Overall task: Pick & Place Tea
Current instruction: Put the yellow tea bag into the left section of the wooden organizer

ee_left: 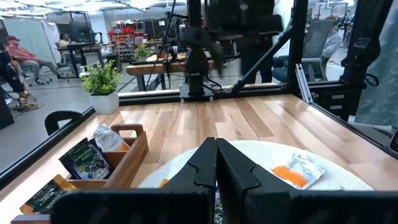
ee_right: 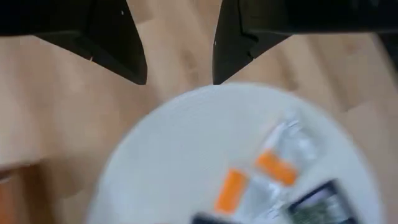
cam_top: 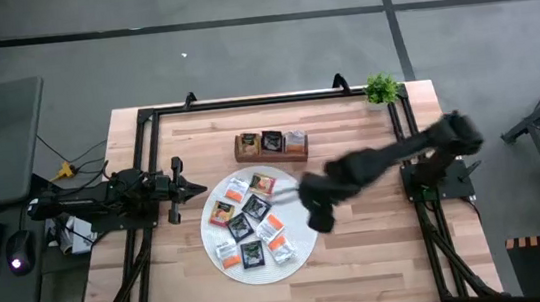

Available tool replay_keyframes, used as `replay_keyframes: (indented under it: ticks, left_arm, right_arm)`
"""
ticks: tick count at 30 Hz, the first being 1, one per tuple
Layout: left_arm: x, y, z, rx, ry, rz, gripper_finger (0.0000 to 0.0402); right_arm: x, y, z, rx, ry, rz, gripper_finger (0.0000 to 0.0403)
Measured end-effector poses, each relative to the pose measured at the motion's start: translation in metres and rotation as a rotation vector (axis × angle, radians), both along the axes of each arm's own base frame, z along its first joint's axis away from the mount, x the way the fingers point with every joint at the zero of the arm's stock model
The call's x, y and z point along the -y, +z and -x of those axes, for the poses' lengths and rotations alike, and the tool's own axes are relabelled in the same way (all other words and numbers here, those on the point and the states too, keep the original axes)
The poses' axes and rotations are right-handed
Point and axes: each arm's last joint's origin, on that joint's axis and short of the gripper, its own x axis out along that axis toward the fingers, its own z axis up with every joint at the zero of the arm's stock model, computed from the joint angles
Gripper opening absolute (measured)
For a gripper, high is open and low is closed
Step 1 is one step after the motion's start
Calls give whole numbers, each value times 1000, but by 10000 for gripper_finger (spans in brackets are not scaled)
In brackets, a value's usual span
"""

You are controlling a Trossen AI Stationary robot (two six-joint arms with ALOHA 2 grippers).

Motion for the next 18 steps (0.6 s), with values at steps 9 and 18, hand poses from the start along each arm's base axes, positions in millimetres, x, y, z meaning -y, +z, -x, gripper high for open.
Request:
replay_keyframes:
  ticks: [9,18]
  left_arm:
    - [0,0,0,0,0,0,0]
    - [0,0,0,0,0,0,0]
  right_arm:
    - [-71,-52,47,127,-96,-304,168]
    - [-107,-82,30,193,-83,-355,169]
